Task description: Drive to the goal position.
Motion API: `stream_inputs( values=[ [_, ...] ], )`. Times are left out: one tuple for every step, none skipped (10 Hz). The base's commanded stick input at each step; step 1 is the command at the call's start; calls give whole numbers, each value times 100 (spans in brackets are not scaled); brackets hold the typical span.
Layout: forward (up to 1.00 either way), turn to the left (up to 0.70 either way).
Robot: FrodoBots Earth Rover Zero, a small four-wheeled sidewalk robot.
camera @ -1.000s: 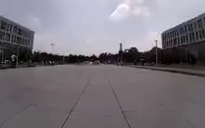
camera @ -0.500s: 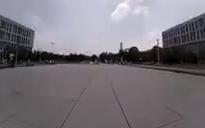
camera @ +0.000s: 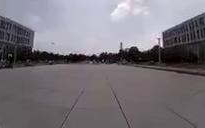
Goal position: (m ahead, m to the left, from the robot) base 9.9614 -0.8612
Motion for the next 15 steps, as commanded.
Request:
stream_inputs(
  values=[
    [70,0],
    [70,0],
    [70,0],
    [70,0],
    [70,-12],
    [70,-14],
    [70,-14],
    [70,-14],
    [70,-14],
    [70,-10],
    [70,-4],
    [70,0],
    [70,0],
    [70,0],
    [70,0]
  ],
)
